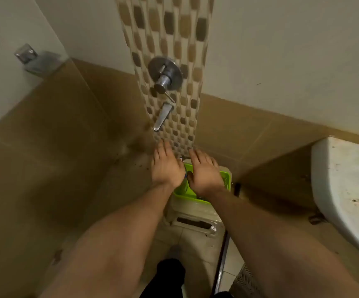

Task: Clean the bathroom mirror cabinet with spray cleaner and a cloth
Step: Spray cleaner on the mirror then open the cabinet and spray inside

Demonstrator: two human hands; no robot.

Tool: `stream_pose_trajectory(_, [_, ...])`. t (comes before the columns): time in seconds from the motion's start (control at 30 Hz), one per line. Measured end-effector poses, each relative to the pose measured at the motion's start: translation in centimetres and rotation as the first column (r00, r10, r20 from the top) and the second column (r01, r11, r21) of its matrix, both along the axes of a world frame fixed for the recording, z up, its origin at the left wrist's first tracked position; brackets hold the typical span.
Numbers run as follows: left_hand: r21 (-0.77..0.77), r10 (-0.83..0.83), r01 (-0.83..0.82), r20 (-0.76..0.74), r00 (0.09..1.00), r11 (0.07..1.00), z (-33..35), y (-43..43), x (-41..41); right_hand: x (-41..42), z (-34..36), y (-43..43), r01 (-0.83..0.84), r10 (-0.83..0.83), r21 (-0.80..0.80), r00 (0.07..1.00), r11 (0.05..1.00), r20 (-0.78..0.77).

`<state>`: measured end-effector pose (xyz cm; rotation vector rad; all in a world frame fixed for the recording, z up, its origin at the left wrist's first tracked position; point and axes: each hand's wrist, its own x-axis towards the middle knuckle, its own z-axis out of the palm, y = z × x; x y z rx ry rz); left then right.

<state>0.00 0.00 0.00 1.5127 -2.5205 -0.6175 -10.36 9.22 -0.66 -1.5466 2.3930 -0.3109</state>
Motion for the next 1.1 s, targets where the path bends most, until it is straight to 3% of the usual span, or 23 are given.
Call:
stream_pose_trajectory(0.1, [0.316,0.124,-0.124,0.018,0.992,0.941,-4.1,-1.8,-0.7,0.3,-3.9,-1.7,0.121,-0.137,0.098,0.975,0.988,0.174])
stream_pose_trajectory(0.2, [0.586,0.18,-0.183,0.065,0.982,0.789,-7.6,-2.2,-1.0,0.7,-6.8,-2.8,0.206,-0.269,0.225,0.915,0.952,0.302])
stream_pose_trajectory(0.37, [0.723,0.311,-0.159,-0.081,0.947,0.672,-11.5,-2.8,-1.8,1.1,-9.7,-4.4,0.282,-0.335,0.181,0.815,0.942,0.473])
stream_pose_trajectory(0.53, [0.753,0.395,-0.12,-0.197,0.897,0.647,-11.6,-3.2,-2.6,1.1,-10.3,-5.2,0.421,-0.433,0.146,0.745,0.895,0.506])
stream_pose_trajectory(0.67, [0.714,0.325,-0.097,-0.189,0.927,0.694,-10.0,-2.7,-3.5,-0.1,-8.4,-3.2,0.498,-0.455,0.076,0.707,0.864,0.541])
stream_pose_trajectory(0.87, [0.616,-0.146,0.193,-0.127,0.981,0.764,-4.3,0.2,-6.9,-4.9,-1.5,1.8,0.626,-0.48,-0.086,0.671,0.775,0.565])
stream_pose_trajectory(0.97, [0.479,-0.303,0.327,-0.13,0.944,0.815,0.0,2.5,-10.4,-7.9,3.9,4.8,0.701,-0.491,-0.262,0.672,0.663,0.555])
stream_pose_trajectory(1.1, [0.351,-0.476,0.521,-0.212,0.854,0.778,7.0,7.9,-15.9,-11.7,12.0,10.8,0.7,-0.516,-0.473,0.714,0.534,0.474])
